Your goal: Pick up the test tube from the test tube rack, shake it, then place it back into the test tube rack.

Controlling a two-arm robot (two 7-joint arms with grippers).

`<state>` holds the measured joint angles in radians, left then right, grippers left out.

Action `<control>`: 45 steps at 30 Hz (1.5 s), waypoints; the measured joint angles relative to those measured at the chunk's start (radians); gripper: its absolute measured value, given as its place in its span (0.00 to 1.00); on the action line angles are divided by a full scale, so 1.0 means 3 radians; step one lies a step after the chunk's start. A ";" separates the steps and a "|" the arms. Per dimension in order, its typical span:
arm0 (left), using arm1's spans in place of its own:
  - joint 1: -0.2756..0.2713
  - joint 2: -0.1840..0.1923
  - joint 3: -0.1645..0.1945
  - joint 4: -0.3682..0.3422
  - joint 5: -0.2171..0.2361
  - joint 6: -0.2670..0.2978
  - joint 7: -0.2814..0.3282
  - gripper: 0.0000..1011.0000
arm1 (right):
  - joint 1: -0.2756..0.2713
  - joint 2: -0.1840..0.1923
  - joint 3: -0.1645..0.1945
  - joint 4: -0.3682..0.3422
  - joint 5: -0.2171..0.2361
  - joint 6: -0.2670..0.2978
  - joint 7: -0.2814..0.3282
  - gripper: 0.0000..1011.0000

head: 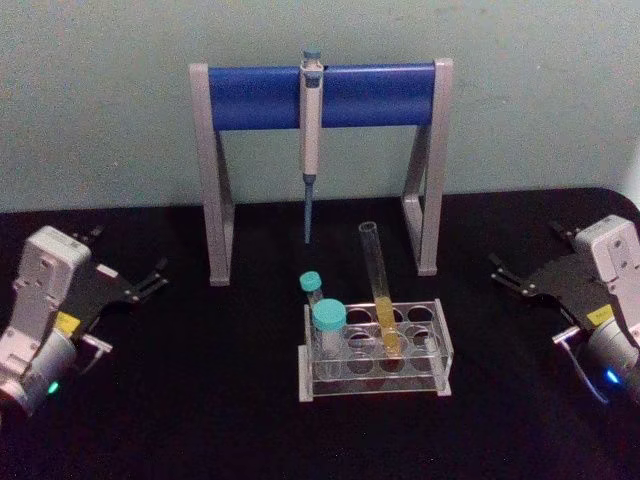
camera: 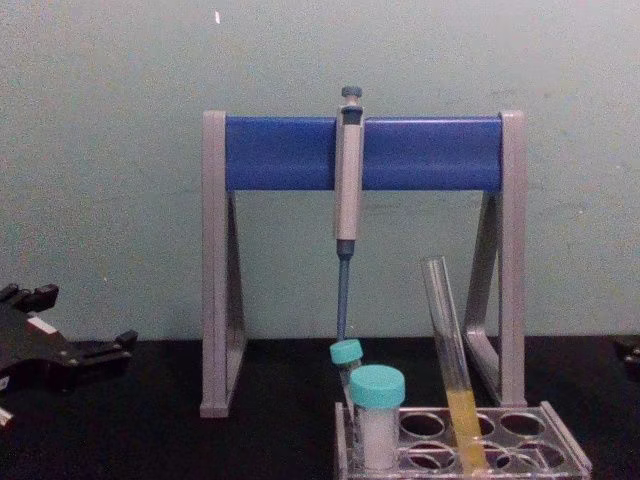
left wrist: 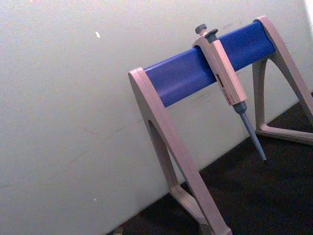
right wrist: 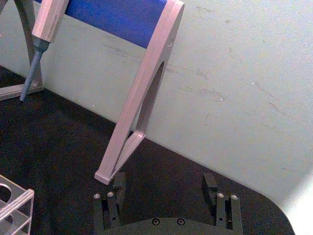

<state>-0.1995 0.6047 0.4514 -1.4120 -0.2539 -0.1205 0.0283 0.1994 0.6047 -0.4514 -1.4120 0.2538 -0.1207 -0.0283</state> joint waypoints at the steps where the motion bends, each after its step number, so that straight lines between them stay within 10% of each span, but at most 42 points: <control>1: 0.0000 0.0000 0.0000 0.0000 0.0000 0.0000 0.0000 0.99 | 0.0000 0.0000 0.0000 0.0000 0.0000 0.0000 0.0000 0.99; 45: 0.0000 0.0000 0.0000 0.0000 0.0000 0.0000 0.0000 0.99 | 0.0000 0.0000 0.0000 0.0000 0.0000 0.0001 0.0000 0.99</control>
<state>-0.1995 0.6047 0.4514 -1.4120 -0.2539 -0.1205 0.0283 0.1995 0.6047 -0.4513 -1.4120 0.2539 -0.1205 -0.0283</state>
